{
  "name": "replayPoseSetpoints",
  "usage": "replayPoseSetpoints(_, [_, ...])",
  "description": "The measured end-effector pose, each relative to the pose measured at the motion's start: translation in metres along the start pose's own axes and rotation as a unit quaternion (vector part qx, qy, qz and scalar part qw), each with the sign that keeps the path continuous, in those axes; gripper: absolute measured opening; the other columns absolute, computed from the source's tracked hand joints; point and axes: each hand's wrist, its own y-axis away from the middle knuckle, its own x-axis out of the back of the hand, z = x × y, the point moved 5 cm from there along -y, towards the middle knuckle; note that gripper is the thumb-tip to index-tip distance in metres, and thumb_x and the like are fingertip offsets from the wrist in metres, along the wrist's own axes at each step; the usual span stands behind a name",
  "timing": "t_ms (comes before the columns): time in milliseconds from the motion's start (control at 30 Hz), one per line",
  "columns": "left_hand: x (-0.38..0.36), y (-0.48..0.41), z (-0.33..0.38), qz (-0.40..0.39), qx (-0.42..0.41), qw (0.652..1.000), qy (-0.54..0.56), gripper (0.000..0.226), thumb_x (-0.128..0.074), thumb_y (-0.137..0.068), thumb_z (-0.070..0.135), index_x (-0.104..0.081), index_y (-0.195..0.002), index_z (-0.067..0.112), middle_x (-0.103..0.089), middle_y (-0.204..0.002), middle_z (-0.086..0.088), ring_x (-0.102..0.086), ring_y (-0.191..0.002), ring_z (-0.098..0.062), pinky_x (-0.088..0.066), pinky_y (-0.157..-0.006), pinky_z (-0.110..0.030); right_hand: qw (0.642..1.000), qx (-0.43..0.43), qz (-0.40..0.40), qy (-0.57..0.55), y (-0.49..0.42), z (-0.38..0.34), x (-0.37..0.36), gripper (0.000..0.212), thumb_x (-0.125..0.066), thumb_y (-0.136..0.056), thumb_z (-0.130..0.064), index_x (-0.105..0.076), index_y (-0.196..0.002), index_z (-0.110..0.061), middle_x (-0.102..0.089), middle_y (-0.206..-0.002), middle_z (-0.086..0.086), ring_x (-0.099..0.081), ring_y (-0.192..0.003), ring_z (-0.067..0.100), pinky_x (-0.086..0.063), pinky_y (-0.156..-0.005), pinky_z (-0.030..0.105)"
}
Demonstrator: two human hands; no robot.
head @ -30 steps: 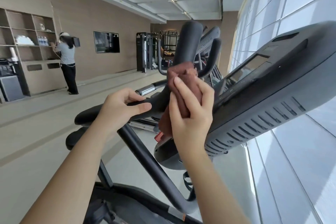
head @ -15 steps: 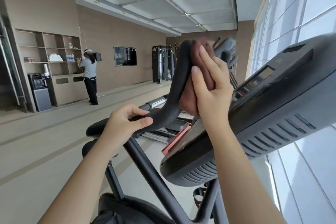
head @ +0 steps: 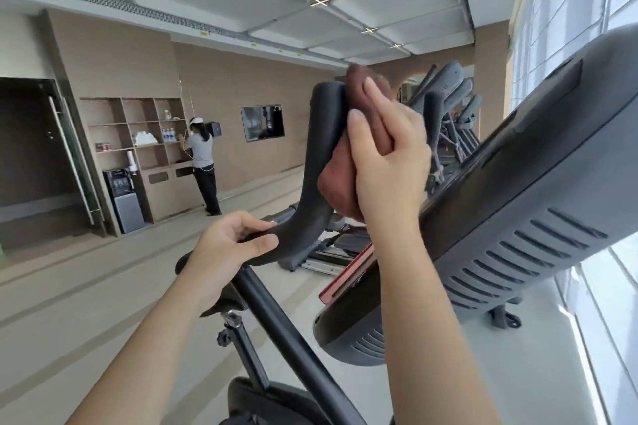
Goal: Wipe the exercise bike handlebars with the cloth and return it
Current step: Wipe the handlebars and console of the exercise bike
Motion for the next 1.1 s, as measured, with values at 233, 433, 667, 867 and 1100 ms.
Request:
replayPoseSetpoints(233, [-0.005, 0.003, 0.007, -0.012, 0.006, 1.0, 0.003, 0.012, -0.065, -0.074, -0.006, -0.059, -0.08, 0.002, -0.074, -0.077, 0.007, -0.067, -0.073, -0.005, -0.05, -0.061, -0.014, 0.996, -0.023, -0.055, -0.063, 0.03, 0.025, -0.005, 0.043, -0.062, -0.085, -0.009, -0.052, -0.121, -0.031, -0.056, -0.115, 0.005, -0.05, -0.105, -0.003, -0.032, -0.087, 0.001])
replayPoseSetpoints(433, [-0.005, 0.005, 0.009, -0.01, -0.005, 1.0, -0.005, 0.01, -0.067, -0.071, 0.001, -0.061, -0.076, 0.008, -0.073, -0.077, 0.005, -0.067, -0.071, -0.007, -0.05, -0.058, -0.014, 0.993, -0.042, 0.061, -0.089, 0.091, 0.058, -0.013, 0.042, -0.059, -0.082, -0.016, -0.053, -0.119, -0.034, -0.054, -0.116, 0.0, -0.049, -0.11, -0.006, -0.034, -0.092, 0.005])
replayPoseSetpoints(667, [-0.003, 0.003, 0.008, -0.005, -0.007, 1.0, -0.027, 0.016, -0.063, -0.076, -0.005, -0.061, -0.075, 0.011, -0.073, -0.076, 0.009, -0.066, -0.07, -0.002, -0.05, -0.059, -0.013, 0.967, -0.163, 0.163, -0.111, 0.164, 0.089, -0.051, 0.05, -0.061, -0.084, -0.011, -0.051, -0.112, -0.051, -0.055, -0.114, -0.01, -0.049, -0.104, -0.015, -0.033, -0.085, -0.001])
replayPoseSetpoints(867, [-0.003, 0.004, 0.007, -0.002, -0.008, 1.0, -0.012, 0.017, -0.065, -0.075, -0.007, -0.061, -0.073, 0.01, -0.073, -0.074, 0.009, -0.066, -0.07, -0.002, -0.05, -0.061, -0.013, 0.945, -0.158, 0.27, -0.094, 0.158, 0.089, -0.032, 0.04, -0.057, -0.08, -0.039, -0.058, -0.12, -0.035, -0.06, -0.119, -0.002, -0.053, -0.11, -0.004, -0.037, -0.09, 0.007])
replayPoseSetpoints(1100, [0.001, -0.001, 0.009, -0.034, 0.029, 0.999, -0.024, 0.019, -0.076, -0.055, 0.017, -0.067, -0.072, 0.016, -0.071, -0.067, 0.011, -0.064, -0.064, 0.0, -0.047, -0.054, -0.011, 0.941, -0.074, 0.325, -0.053, 0.15, 0.074, -0.061, 0.048, -0.061, -0.083, -0.015, -0.042, -0.127, -0.019, -0.047, -0.12, -0.011, -0.047, -0.115, -0.005, -0.035, -0.096, 0.011])
